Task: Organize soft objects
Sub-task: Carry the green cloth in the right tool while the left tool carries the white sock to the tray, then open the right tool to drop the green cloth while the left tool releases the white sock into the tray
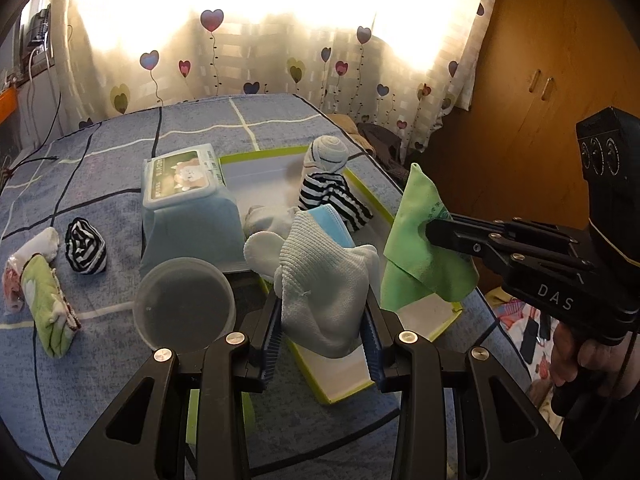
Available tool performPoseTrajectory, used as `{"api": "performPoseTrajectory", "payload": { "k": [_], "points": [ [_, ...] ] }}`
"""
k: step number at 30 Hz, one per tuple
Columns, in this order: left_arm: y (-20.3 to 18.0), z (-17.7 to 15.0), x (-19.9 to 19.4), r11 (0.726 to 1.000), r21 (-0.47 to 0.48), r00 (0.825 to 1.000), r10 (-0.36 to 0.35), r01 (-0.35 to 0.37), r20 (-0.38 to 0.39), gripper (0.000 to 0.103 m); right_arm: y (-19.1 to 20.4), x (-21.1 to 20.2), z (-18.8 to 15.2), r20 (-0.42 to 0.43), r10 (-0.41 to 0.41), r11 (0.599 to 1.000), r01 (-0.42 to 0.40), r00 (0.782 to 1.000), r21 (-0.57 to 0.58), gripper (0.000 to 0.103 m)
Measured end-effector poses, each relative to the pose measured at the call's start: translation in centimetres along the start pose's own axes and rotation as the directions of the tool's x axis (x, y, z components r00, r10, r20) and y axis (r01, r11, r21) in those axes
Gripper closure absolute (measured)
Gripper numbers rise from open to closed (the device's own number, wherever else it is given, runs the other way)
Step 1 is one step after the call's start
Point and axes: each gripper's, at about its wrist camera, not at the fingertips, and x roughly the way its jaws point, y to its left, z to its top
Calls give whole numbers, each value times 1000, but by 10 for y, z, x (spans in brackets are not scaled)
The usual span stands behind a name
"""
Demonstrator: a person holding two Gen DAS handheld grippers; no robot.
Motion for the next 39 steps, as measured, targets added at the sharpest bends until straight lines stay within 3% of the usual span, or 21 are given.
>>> {"api": "performPoseTrajectory", "payload": {
  "k": [9, 18, 30, 33, 35, 39],
  "points": [
    [-4, -3, 26, 1000, 10, 998, -9, 10, -65, 66, -8, 28, -6, -68, -6, 1000, 7, 998, 9, 96],
    [-4, 6, 50, 1000, 10, 995, 25, -24, -97, 66, -16, 56, -8, -113, -8, 1000, 10, 994, 18, 96],
    [8, 23, 71, 997, -40, 995, 56, -59, -80, 64, -29, 82, 7, -108, -27, 999, 30, 994, 31, 95],
    [9, 22, 68, 998, -48, 996, 38, -41, -76, 61, -32, 82, 7, -109, -28, 999, 32, 994, 39, 88],
    [11, 21, 64, 998, -56, 997, 31, -35, -66, 60, -33, 78, 7, -106, -38, 998, 43, 994, 48, 71],
    [12, 21, 57, 998, -59, 999, 28, -31, -42, 60, -31, 66, 8, -86, -49, 998, 53, 995, 37, 65]
  ]
}}
